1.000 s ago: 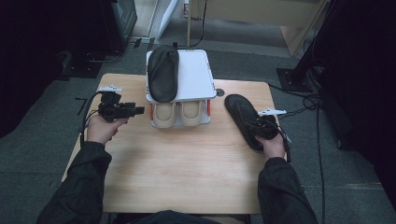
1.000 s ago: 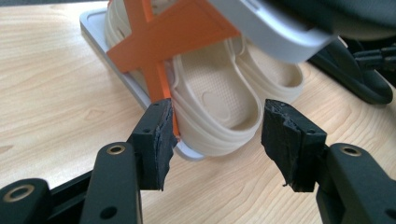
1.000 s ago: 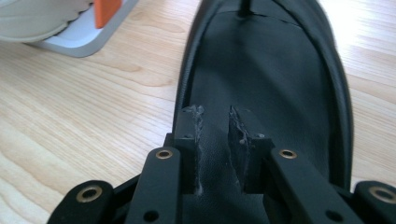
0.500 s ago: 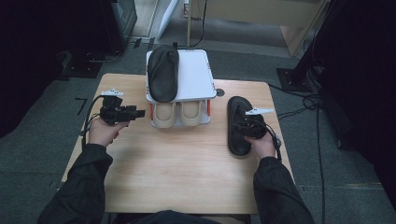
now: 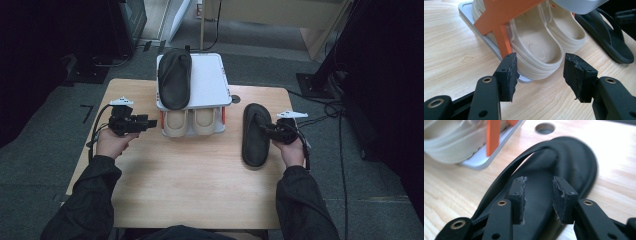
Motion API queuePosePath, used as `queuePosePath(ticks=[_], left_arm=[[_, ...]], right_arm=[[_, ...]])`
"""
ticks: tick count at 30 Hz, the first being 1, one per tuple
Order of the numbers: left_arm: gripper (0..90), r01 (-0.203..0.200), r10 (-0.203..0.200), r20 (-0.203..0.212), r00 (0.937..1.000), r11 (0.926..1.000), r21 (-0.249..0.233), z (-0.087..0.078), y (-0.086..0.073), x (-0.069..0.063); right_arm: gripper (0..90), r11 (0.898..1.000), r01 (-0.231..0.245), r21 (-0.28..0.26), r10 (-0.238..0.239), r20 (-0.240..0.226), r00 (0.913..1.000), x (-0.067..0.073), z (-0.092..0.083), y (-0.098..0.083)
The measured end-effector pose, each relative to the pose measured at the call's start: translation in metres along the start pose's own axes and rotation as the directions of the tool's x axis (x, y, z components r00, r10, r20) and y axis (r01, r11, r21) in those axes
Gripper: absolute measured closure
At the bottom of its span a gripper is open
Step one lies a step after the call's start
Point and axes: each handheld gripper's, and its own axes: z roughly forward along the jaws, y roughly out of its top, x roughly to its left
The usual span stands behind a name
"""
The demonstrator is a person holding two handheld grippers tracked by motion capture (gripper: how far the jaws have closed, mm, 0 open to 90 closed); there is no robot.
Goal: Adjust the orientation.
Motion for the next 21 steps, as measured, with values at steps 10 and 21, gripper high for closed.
queuePosePath(ticks=[10,21], left_arm=[[45.4,-0.005,0.005,-0.036,0.9993,0.9999,-0.015,-0.004,-0.008,-0.003],[45.4,0.016,-0.016,-0.017,0.9997,0.9999,0.007,-0.003,-0.017,-0.003]], right_arm=[[56.1,1.0,-0.029,0.001,0.029,0.035,0.999,-0.015,0.011,0.001],[56.2,0.996,-0.078,0.04,0.076,0.038,0.9964,-0.023,0.032,-0.001]])
